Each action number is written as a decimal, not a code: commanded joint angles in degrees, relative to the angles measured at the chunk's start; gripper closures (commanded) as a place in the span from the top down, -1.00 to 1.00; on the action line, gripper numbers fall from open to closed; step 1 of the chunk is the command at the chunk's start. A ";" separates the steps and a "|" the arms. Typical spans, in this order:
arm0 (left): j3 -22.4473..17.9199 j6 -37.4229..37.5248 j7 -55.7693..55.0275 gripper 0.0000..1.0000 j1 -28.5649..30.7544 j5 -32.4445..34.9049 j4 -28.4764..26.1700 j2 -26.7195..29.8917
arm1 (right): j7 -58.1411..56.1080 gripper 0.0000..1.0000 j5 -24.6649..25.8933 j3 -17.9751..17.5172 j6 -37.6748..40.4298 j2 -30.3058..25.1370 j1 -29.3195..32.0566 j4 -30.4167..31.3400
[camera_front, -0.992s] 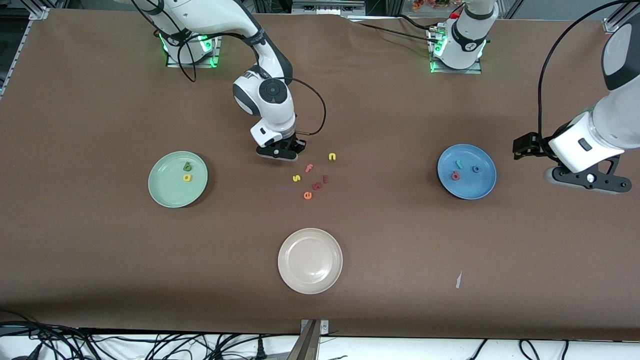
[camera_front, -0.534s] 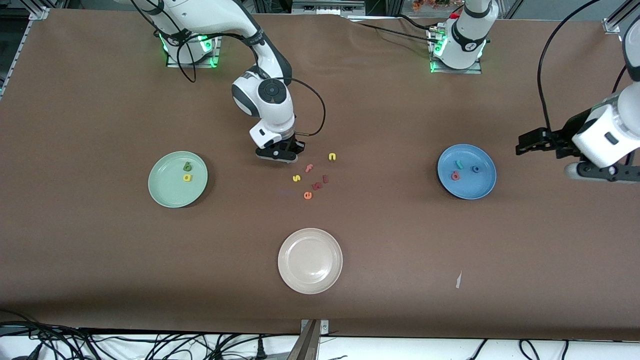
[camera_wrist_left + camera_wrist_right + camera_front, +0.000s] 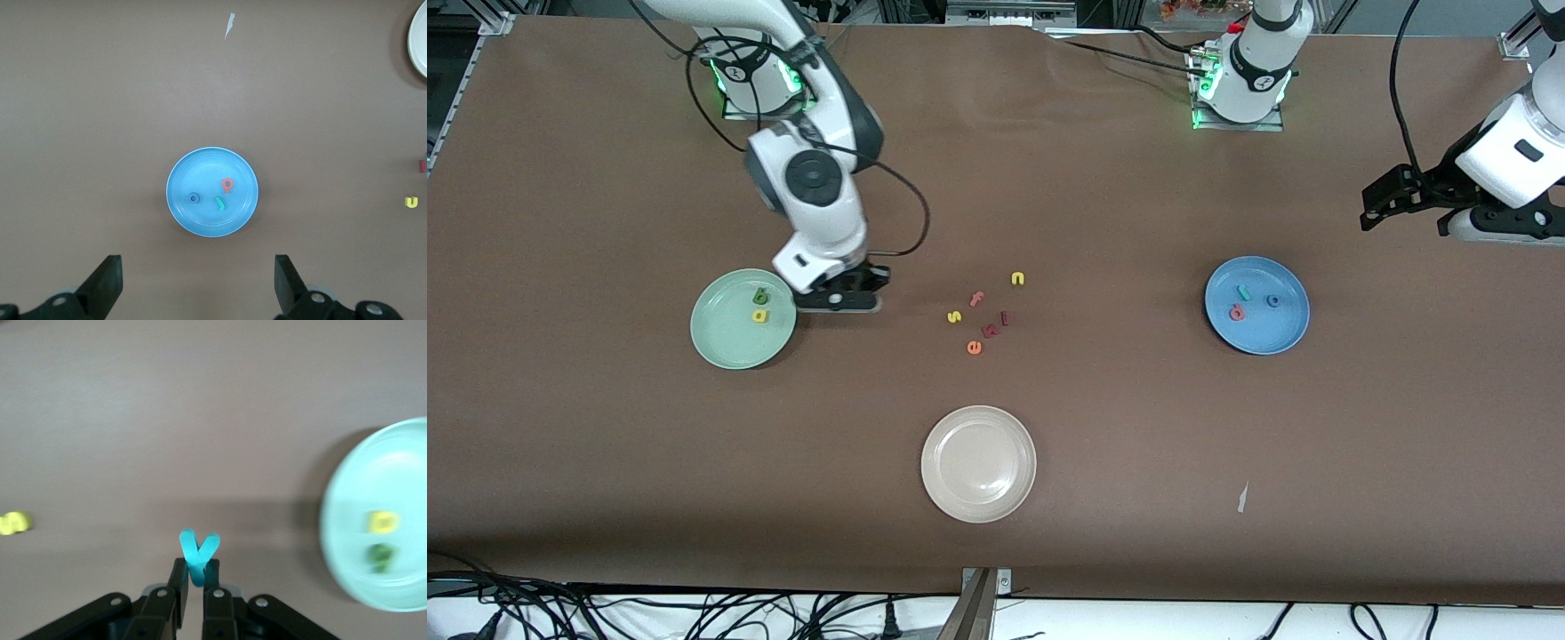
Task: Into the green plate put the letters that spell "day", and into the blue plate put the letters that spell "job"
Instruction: 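Grasp the y with the right gripper while the left gripper returns to rest, then drop the cyan y on the green plate with the right gripper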
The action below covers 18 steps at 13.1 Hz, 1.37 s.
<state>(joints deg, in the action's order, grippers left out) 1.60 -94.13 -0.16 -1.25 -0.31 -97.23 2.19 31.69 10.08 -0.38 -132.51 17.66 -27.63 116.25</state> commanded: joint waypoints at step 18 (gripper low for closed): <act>0.78 -0.62 0.25 1.00 0.02 1.46 0.29 -0.26 | -29.76 1.00 -5.33 -1.20 17.69 -14.23 18.40 -3.54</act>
<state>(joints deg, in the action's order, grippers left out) 2.33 -94.56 -0.16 -1.25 -0.05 -97.38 1.95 1.73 6.19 -0.81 -121.23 3.91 -9.91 118.48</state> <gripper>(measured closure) 0.000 0.000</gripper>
